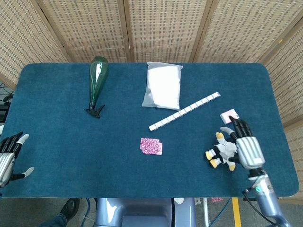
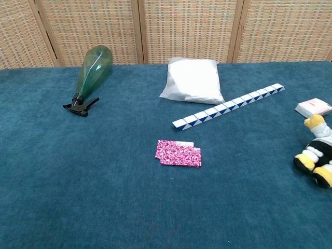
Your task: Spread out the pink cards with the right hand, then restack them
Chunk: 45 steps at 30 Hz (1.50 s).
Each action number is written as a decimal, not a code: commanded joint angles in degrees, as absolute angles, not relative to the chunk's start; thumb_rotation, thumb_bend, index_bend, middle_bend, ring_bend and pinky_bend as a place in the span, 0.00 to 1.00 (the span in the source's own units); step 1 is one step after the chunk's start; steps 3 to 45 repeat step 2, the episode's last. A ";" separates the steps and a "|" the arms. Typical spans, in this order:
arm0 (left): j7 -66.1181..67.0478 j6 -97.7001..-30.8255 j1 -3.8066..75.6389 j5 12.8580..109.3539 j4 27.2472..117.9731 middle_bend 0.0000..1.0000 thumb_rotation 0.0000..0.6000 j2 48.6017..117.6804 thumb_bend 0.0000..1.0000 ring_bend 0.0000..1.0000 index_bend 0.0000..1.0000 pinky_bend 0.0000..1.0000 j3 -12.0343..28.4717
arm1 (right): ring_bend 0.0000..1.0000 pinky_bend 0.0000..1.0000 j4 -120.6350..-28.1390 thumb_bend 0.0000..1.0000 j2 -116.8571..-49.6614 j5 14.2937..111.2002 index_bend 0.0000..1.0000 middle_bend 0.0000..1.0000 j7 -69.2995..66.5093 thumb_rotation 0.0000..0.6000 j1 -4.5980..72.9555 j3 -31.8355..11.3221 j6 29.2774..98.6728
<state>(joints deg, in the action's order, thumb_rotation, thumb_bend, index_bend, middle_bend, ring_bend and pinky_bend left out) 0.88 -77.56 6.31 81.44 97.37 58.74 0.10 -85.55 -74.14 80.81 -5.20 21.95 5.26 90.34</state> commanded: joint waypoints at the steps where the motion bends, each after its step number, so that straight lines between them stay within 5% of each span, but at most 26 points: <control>1: 1.23 -77.69 6.25 81.35 97.40 0.00 1.00 58.83 0.22 0.00 0.00 0.00 0.14 | 0.00 0.04 -83.00 0.12 -71.98 84.93 0.20 0.00 -11.73 1.00 14.35 7.16 98.16; 45: 1.38 -77.78 6.22 81.36 97.43 0.00 1.00 58.87 0.22 0.00 0.00 0.00 0.15 | 0.00 0.04 -83.30 0.11 -71.82 85.50 0.20 0.00 -12.28 1.00 13.51 6.92 99.07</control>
